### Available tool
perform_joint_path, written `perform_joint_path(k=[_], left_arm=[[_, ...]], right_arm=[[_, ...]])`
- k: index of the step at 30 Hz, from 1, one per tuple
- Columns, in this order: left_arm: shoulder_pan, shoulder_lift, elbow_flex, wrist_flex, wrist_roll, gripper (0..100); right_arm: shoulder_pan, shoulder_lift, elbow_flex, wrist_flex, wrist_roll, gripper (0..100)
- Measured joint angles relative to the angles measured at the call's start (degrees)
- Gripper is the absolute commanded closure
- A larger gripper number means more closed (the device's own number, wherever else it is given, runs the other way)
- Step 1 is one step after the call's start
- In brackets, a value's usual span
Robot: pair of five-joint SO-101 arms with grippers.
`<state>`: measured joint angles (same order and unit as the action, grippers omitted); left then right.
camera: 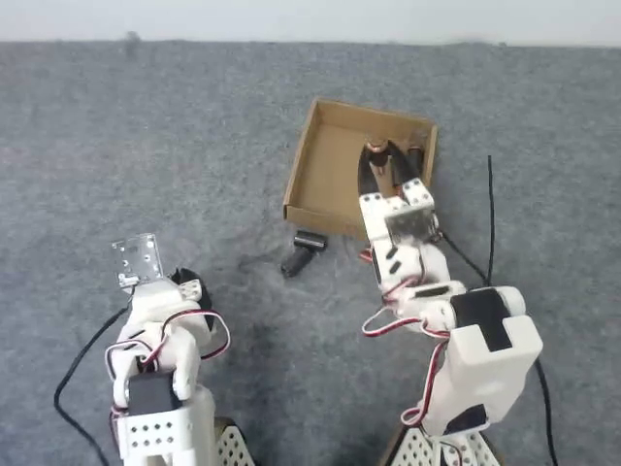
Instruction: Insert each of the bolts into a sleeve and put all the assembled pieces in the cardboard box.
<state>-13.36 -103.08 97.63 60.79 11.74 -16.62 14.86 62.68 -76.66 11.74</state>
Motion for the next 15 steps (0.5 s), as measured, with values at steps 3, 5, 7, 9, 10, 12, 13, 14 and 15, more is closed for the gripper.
perform_joint_path(k=[3, 5, 7, 9, 10, 12, 13, 14, 15], left_arm=[[0.0, 0.0, 0.0, 0.0, -2.7, 98], [0.0, 0.0, 0.0, 0.0, -4.0, 98], [0.0, 0.0, 0.0, 0.0, -4.7, 98], [0.0, 0.0, 0.0, 0.0, -5.5, 98], [0.0, 0.0, 0.0, 0.0, -5.6, 98], [0.0, 0.0, 0.0, 0.0, -5.6, 98], [0.0, 0.0, 0.0, 0.0, -5.6, 98], [0.0, 0.0, 0.0, 0.0, -5.6, 98], [0.0, 0.0, 0.0, 0.0, -5.6, 98]], right_arm=[[0.1, 0.0, -4.7, 7.2, 0.6, 99.1], [0.1, 0.0, -7.5, 12.0, 0.9, 99.1], [0.1, 0.0, -10.3, 17.0, 0.9, 99.1], [0.1, 0.0, -13.5, 22.9, 0.9, 99.1], [0.1, 0.0, -15.1, 26.3, 0.9, 99.1], [0.1, 0.0, -18.7, 34.6, 0.9, 99.1], [0.1, 0.1, -20.8, 39.3, 0.9, 99.1], [0.1, 0.1, -22.9, 44.0, 0.9, 99.1], [0.4, 0.1, -25.0, 49.1, 0.9, 99.1]])
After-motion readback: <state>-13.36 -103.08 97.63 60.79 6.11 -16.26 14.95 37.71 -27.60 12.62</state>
